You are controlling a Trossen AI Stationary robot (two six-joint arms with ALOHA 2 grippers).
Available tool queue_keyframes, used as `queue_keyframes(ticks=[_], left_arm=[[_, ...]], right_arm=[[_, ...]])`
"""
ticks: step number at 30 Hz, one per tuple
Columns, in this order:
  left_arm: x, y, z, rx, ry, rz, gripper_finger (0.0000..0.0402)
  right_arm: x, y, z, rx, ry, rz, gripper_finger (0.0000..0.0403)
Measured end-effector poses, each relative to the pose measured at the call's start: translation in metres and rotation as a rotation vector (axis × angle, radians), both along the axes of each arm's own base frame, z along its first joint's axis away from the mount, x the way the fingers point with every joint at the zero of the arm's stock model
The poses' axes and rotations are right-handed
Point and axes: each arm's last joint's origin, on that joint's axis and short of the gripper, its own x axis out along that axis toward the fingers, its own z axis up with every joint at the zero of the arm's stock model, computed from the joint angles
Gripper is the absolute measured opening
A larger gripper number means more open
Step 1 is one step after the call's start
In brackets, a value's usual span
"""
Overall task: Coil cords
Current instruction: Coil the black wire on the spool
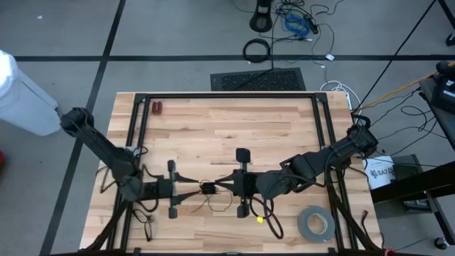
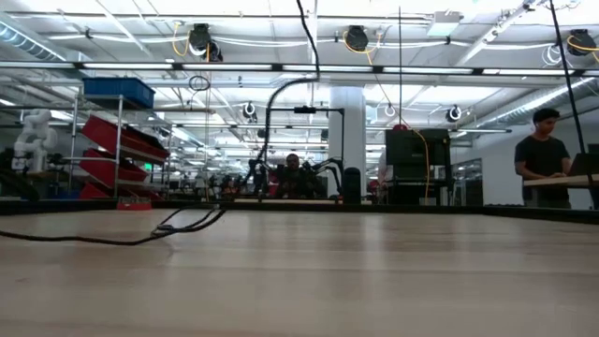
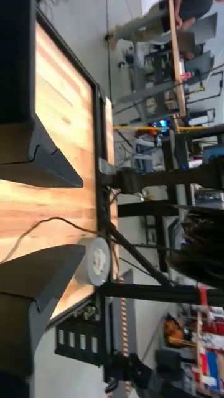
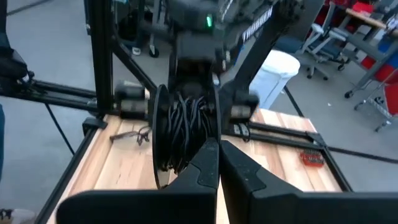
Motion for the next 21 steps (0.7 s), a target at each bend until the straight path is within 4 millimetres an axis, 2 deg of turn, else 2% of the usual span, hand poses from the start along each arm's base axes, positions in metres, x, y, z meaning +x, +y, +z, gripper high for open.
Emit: queue_keyframes(ticks=[7, 9, 18, 21], left_arm=[[0.034, 0.0, -0.031, -0.038, 0.017, -0.027, 0.0165], [0.04, 0.0, -0.038, -0.067, 0.038, -0.084, 0.0171], [0.057, -0.003, -0.071, -0.169, 0.157, -0.2, 0.0283], [0.062, -0.004, -0.082, -0.246, 0.213, -0.28, 0.0307]], right_arm=[[0.003, -0.004, 0.002, -0.01, -0.015, -0.001, 0.0], [0.003, -0.004, 0.002, -0.013, -0.015, 0.0, 0.0], [0.002, -0.004, 0.003, -0.025, -0.016, 0.005, 0.0], [0.002, -0.005, 0.003, -0.029, -0.015, 0.006, 0.0]])
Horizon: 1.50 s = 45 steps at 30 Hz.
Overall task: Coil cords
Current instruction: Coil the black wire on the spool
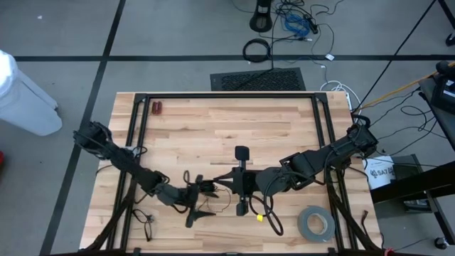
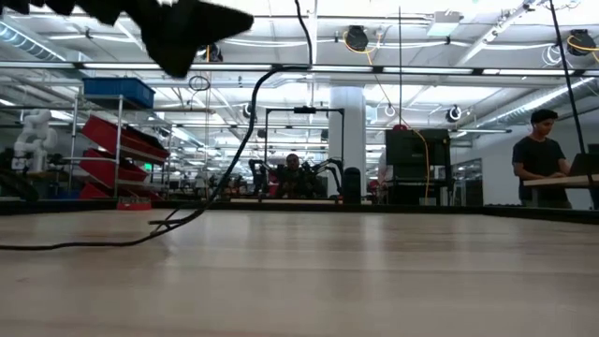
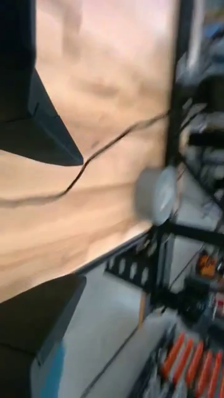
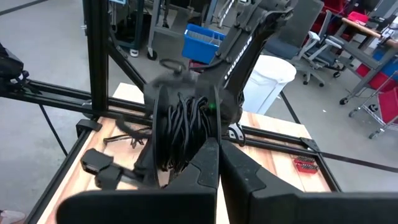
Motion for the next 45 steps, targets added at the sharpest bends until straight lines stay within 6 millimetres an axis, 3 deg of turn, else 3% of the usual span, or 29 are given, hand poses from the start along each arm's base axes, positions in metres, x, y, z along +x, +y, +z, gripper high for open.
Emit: queue_keyframes(ticks=[7, 14, 22, 34, 45], left_arm=[[0.01, -0.001, -0.032, -0.024, 0.106, -0.026, 0.0315], [0.03, -0.003, -0.042, -0.023, 0.083, 0.046, 0.031], [0.047, -0.012, -0.054, 0.026, 0.096, 0.053, 0.0235], [0.032, -0.001, -0.03, 0.172, 0.213, 0.071, 0.0014], [-0.005, 0.014, 0.027, 0.214, 0.245, 0.119, 0.0003]], right_arm=[[0.0, 0.0, 0.0, 0.0, 0.0, 0.0, 0.0], [0.0, 0.0, 0.0, -0.014, 0.0, 0.004, 0.0], [0.0, 0.0, 0.0, -0.006, 0.002, 0.002, 0.0], [-0.027, 0.015, 0.008, -0.026, 0.023, -0.059, 0.0], [-0.031, 0.021, 0.007, -0.017, 0.022, -0.079, 0.0]])
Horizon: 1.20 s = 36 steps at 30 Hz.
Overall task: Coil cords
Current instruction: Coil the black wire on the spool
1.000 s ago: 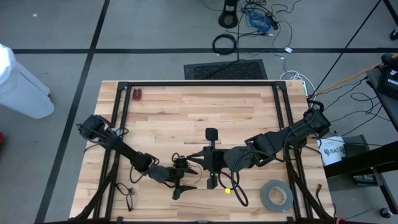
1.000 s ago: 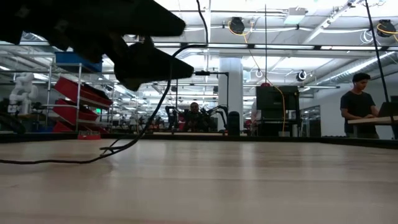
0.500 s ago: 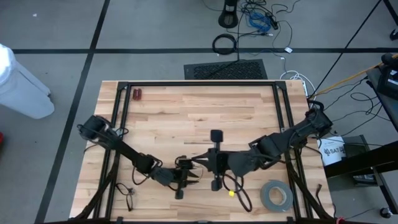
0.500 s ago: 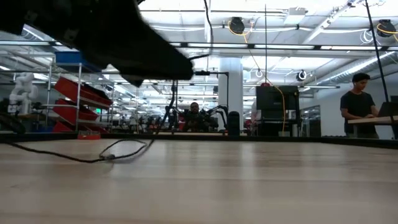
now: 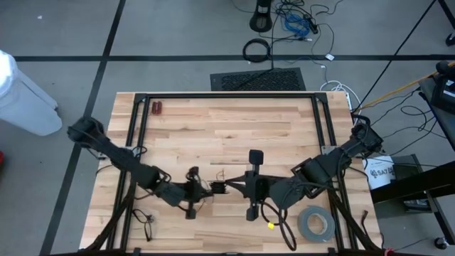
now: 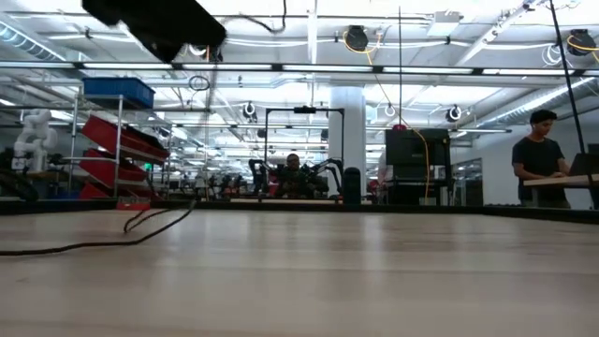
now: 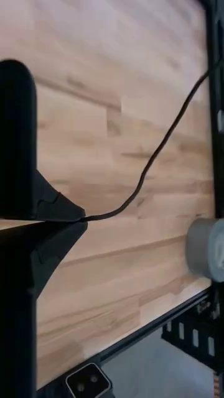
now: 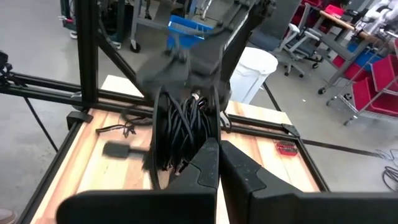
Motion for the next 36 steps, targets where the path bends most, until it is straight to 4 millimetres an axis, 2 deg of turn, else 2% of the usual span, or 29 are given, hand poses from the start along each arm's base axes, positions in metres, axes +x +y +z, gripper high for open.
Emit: queue_keyframes(ticks=[11, 15, 20, 28, 36], left_arm=[[-0.061, 0.019, 0.048, -0.023, 0.01, 0.085, 0.0002], [-0.083, 0.02, 0.064, -0.099, -0.023, 0.042, 0.0002], [-0.105, 0.013, 0.078, -0.203, -0.034, -0.106, 0.0002], [-0.126, 0.002, 0.097, -0.197, -0.085, -0.203, 0.0002], [-0.142, 0.007, 0.105, -0.11, -0.058, -0.125, 0.0002]], right_arm=[[0.0, 0.0, -0.008, 0.023, 0.05, -0.018, 0.0], [-0.002, -0.002, -0.011, 0.01, 0.072, -0.078, 0.0], [-0.003, -0.004, -0.014, 0.017, 0.081, -0.12, 0.0], [-0.006, -0.006, -0.022, 0.029, 0.137, -0.159, 0.0], [-0.007, -0.005, -0.024, 0.074, 0.169, -0.128, 0.0]])
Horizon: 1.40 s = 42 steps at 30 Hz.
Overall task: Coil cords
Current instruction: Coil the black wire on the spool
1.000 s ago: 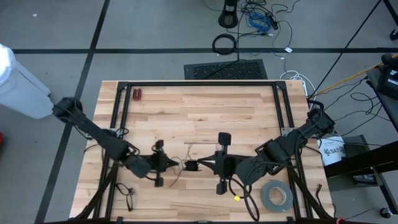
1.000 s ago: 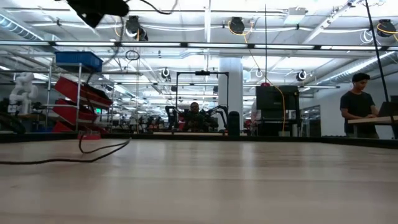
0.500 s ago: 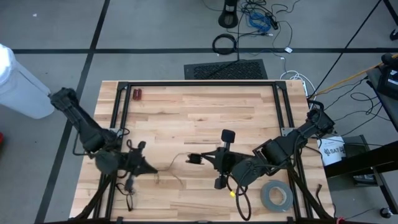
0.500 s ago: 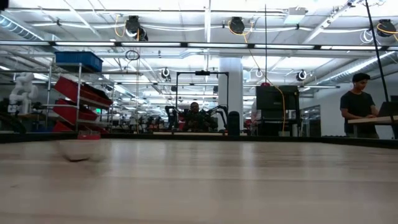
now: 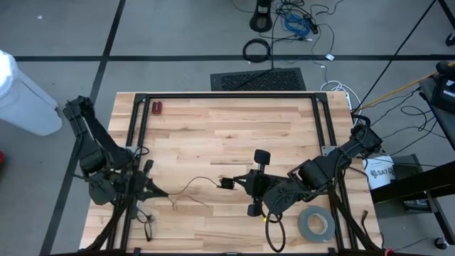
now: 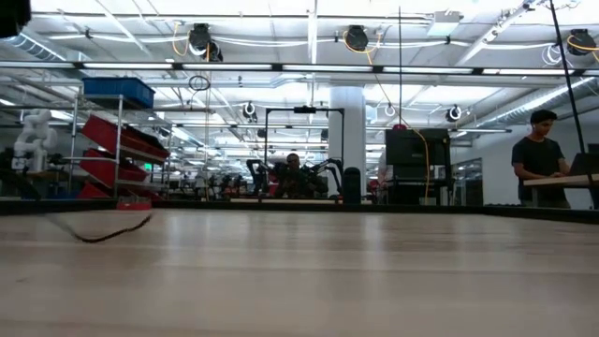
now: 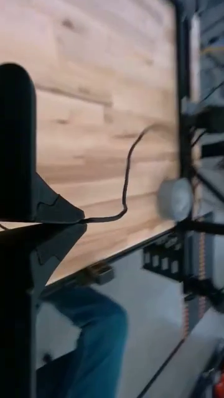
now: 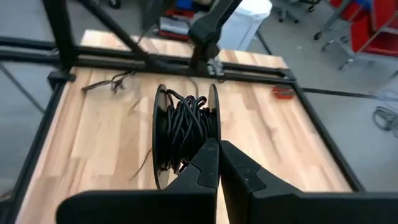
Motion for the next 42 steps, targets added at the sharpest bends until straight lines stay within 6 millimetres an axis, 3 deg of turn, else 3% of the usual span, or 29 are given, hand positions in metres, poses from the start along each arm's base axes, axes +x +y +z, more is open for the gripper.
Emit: queue_keyframes(ticks=[8, 18, 31, 42], left_arm=[[-0.005, 0.002, 0.042, 0.023, -0.197, 0.022, 0.0001], [-0.003, 0.007, 0.076, 0.089, -0.365, 0.074, 0.0001], [0.051, -0.007, 0.079, 0.178, -0.486, 0.253, 0.0001], [0.106, -0.029, 0.034, 0.32, -0.373, 0.216, 0.0001]], right_arm=[[0.002, 0.001, -0.005, 0.01, 0.021, 0.004, 0.0], [0.032, -0.016, -0.026, -0.035, 0.069, -0.052, 0.0], [0.091, -0.044, -0.046, -0.069, -0.07, -0.121, 0.0], [0.095, -0.049, -0.04, -0.111, -0.1, -0.09, 0.0]])
